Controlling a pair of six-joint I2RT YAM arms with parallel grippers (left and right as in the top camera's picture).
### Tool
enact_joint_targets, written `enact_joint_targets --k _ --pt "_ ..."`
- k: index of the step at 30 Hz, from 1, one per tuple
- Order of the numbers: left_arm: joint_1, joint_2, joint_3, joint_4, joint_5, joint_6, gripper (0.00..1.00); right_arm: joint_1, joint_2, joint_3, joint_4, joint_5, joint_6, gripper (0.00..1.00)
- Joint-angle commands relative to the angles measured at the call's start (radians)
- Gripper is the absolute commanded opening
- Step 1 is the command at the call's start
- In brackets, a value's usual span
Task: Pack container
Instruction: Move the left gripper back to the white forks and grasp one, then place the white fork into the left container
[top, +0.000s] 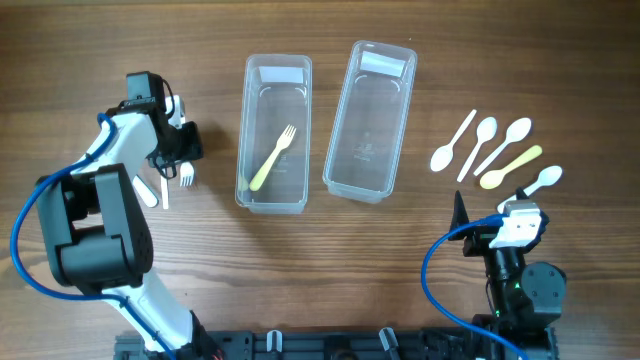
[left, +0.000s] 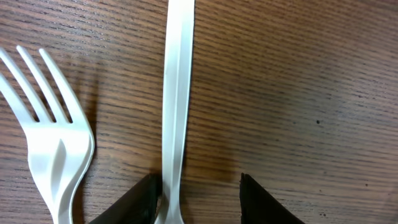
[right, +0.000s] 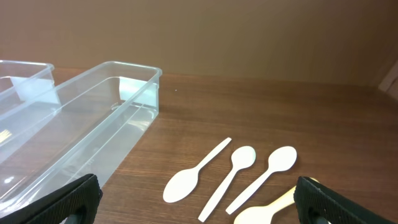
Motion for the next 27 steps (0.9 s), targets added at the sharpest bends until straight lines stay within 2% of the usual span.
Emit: enact_joint_targets --k 1,6,13,18,24,27 --pt "-0.005 0.067 -0.018 -0.015 0.008 0.013 0.25 0.005 -0.009 -0.006 0.005 0.003 -0.007 1.0" --pt "-0.005 0.065 -0.018 -0.079 0.002 0.013 0.04 0.005 -0.009 -0.006 0.005 0.003 -0.007 1.0" --pt "-0.005 0.014 -0.01 -0.133 -0.027 0.013 0.04 0.005 -0.009 -0.006 0.005 0.003 -0.007 1.0" --pt "-0.006 -0.103 0.116 -0.243 -0.017 0.013 0.04 0.005 -0.009 -0.006 0.005 0.003 -0.007 1.0" --pt "-0.04 -0.279 0.209 -0.305 0.226 0.012 0.04 0.005 -0.009 -0.006 0.005 0.003 -0.007 1.0" --pt "-0.101 -0.333 0.209 -0.297 0.282 0.011 0.04 0.005 -0.009 -0.006 0.005 0.003 -0.006 1.0"
